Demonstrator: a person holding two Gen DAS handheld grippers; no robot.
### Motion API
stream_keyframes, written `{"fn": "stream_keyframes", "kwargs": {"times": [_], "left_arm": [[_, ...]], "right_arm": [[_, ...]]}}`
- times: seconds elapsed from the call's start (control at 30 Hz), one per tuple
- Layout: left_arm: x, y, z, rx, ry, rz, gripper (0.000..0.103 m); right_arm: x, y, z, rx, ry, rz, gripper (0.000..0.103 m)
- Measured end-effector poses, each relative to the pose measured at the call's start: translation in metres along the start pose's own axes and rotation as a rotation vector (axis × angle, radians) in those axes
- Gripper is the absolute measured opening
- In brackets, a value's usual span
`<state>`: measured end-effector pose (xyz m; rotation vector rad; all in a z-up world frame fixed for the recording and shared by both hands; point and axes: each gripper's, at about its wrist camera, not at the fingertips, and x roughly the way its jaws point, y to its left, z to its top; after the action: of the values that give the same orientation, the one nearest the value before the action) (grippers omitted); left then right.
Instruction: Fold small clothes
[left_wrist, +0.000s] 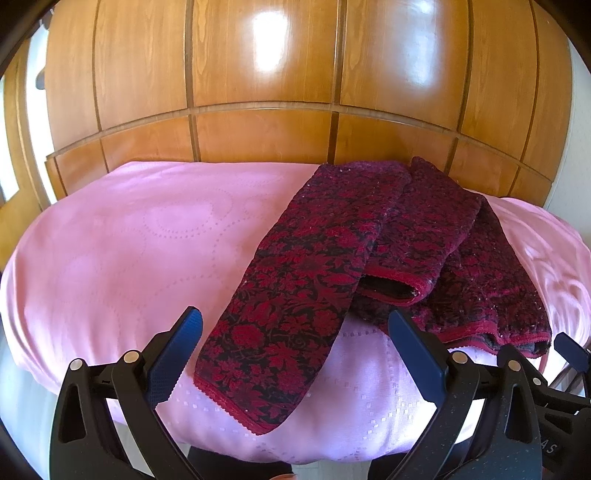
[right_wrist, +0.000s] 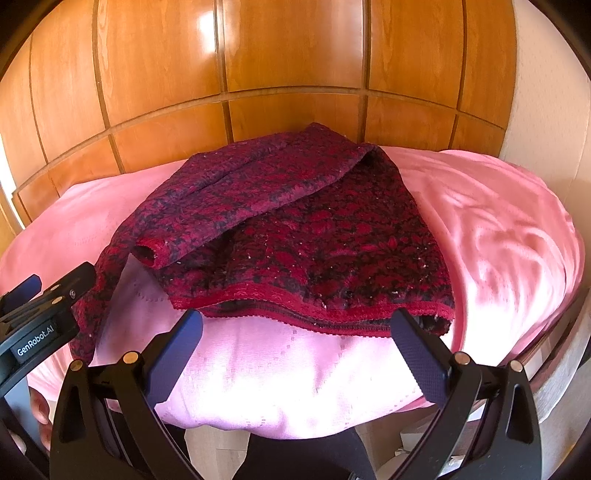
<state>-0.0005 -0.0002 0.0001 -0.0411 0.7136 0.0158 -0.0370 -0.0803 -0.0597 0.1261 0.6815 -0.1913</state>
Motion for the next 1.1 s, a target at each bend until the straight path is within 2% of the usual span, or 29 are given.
{"fn": "stream_keyframes", "kwargs": {"times": [1.1], "left_arm": [[0.003,0.02,0.002,-0.037,0.011,0.012,0.1]], "right_arm": [[-0.001,0.01,0.001,-0.054,-0.007,-0.013,0.101]]}}
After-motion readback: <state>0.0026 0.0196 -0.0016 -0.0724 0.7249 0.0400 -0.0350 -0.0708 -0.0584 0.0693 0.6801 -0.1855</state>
